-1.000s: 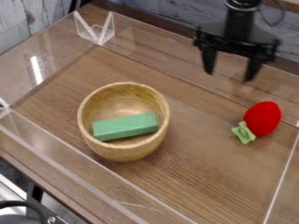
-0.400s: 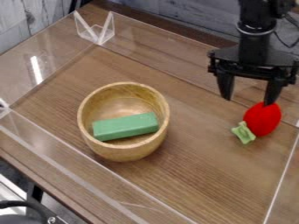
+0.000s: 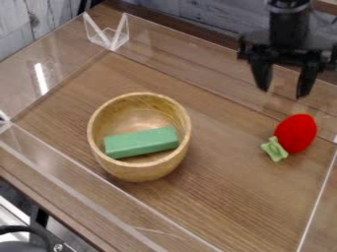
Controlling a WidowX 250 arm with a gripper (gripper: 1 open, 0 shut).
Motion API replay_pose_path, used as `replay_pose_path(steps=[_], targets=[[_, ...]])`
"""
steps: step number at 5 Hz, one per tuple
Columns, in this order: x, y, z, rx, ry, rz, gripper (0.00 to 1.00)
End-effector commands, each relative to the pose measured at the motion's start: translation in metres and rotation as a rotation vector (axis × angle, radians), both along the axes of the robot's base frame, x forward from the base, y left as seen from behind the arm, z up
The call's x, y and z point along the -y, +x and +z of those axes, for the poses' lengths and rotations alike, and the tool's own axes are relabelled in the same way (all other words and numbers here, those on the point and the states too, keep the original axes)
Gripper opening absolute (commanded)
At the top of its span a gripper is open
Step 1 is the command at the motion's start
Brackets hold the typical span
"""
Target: Move the red fruit to the right side of the table
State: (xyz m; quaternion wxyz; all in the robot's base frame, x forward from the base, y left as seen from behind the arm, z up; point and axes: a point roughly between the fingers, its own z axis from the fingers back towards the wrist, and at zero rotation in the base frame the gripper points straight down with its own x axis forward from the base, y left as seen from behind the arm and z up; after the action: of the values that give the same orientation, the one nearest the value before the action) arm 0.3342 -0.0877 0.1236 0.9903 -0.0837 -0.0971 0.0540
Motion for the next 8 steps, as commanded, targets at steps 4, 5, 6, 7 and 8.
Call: replay_pose_path(steps=[4, 5, 6, 7, 8], targets=[[0.012, -0.002, 0.015, 0.035, 0.034, 0.204, 1.00], [0.009, -0.009, 0.023, 0.040, 0.027, 0.196, 1.00], [0.015, -0.012, 0.018, 0.043, 0.021, 0.125, 1.00], [0.021, -0.012, 0.013, 0.046, 0.021, 0.069, 1.00], [0.024, -0.012, 0.008, 0.050, 0.024, 0.015, 1.00]])
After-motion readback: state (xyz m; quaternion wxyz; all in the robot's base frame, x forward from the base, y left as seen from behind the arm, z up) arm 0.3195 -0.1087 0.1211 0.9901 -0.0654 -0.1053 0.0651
